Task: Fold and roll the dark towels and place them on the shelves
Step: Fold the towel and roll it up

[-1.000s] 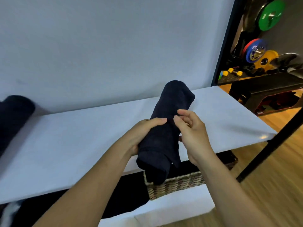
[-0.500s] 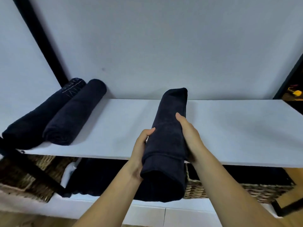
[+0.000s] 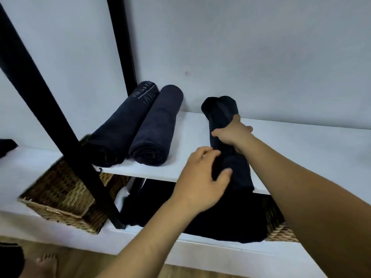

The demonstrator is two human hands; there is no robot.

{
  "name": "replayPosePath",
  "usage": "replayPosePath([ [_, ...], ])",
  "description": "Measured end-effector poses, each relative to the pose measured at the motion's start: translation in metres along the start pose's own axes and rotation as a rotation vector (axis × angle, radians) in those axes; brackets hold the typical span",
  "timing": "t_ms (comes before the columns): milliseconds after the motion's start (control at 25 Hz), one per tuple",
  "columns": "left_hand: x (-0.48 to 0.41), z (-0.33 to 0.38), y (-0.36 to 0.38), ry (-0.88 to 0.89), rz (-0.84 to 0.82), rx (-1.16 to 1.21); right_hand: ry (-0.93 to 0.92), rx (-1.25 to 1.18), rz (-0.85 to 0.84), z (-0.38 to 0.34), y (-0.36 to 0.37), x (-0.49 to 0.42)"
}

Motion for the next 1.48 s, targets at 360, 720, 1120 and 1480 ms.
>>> replayPosePath([
  [360,-0.005,-0.030,-0.012,0.040,0.207,-0.426,-0.279,0.134,0.024,-0.081,0.024,-0.006],
  [720,-0.003,-0.044,-0.052,-0.048,0.284,-0.568,-0.172,-0.467,-0.248,-0.064,0.072,-0.014],
  [1120,0.002,-0.068,-0.049,-0.023,0.113,-0.682,-0.145,0.131,-0.162,-0.113,0.087,-0.022],
  [1480,-0.010,-0.076,-0.051,-0.033,0.169,-0.874,-0.734,-0.029,-0.053,-0.072,0.073,0.038],
])
Point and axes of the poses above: each hand's wrist, its own x-axis away from the middle knuckle, its own y-axis out of the palm, z = x × y, the point moved 6 cm from there along -x, towards the middle knuckle, and after that the axes turned 4 degrees about -x, right-handed, at the moved point
